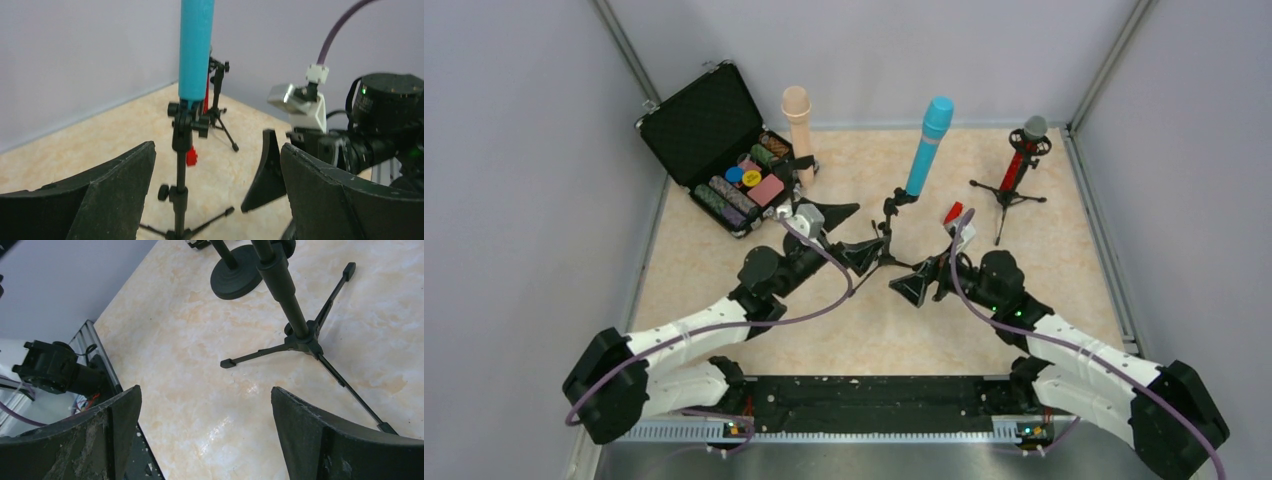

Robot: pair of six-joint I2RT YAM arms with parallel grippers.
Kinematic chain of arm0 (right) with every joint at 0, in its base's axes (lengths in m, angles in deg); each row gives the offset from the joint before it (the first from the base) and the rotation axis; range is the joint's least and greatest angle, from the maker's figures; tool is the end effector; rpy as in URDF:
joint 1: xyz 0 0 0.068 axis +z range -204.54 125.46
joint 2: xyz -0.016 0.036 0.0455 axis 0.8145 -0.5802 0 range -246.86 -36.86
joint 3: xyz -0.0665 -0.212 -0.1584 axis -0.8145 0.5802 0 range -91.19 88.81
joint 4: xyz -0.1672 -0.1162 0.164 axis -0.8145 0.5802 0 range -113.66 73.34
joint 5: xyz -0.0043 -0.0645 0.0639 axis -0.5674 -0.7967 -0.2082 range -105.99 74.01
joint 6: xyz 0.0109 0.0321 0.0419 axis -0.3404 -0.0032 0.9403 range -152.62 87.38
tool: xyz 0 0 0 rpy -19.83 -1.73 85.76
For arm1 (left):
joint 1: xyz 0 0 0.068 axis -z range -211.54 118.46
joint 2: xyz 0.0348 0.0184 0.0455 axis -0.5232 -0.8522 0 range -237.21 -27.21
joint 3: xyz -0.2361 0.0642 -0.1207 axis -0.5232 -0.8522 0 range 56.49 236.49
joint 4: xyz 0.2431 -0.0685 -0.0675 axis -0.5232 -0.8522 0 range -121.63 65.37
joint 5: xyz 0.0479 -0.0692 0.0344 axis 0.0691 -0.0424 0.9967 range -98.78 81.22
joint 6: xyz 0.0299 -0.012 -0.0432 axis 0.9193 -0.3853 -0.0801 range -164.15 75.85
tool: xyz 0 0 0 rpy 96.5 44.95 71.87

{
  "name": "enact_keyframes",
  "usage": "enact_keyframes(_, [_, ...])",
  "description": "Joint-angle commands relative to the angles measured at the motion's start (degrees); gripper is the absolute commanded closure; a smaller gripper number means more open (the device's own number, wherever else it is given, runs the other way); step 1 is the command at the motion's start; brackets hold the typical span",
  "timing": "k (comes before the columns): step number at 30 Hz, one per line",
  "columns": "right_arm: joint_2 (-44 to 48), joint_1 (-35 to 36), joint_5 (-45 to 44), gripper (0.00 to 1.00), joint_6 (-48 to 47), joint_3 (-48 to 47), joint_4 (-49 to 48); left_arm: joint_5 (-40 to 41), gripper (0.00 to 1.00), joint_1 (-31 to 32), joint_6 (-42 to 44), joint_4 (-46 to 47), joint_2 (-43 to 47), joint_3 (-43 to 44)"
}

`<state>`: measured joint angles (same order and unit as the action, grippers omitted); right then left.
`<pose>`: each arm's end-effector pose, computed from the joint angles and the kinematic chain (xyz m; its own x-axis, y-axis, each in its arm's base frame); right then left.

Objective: Attach the microphones to the stand

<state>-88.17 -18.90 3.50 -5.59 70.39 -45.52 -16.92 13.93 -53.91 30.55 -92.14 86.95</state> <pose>0.1548 0.1254 0.2165 -0.5089 0.1622 -0.8454 -0.6557 0.5632 0.5028 0.1690 -0.1791 0.3021 0.1090 -0.3501 -0.9304 0.8291 0.5483 -0.1092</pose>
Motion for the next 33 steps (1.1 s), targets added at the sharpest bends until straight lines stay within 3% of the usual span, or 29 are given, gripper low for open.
enact_keyframes(1, [-2.2,-4.7,8.9,0.03,6.3,0.1,-9.9,0.8,0.01,-0.2,-1.5,-18.2,5.7,-2.4])
enact_keyframes(6, [-4.7,-12.5,14.9,0.03,12.6,2.5,-16.2,10.7,0.01,-0.3,-3.6,-27.4,11.9,-7.1])
enact_keyframes(13, [-5.3,-21.3,17.2,0.03,14.3,3.1,-11.7,23.7,0.01,-1.7,-6.1,-36.8,17.9,-13.0])
enact_keyframes(18, [-3.6,-26.5,15.9,0.03,12.7,2.3,-5.3,18.5,0.01,-11.5,-11.5,-41.0,19.5,-14.5])
enact_keyframes(24, [-0.2,-26.8,9.7,0.03,5.9,-1.6,6.1,15.5,0.01,-20.4,-11.6,-45.8,18.4,-12.1])
enact_keyframes(33, [2.8,-26.8,-0.4,0.02,-1.0,-3.7,14.6,14.5,0.01,-33.6,-12.5,-39.2,19.6,-14.4])
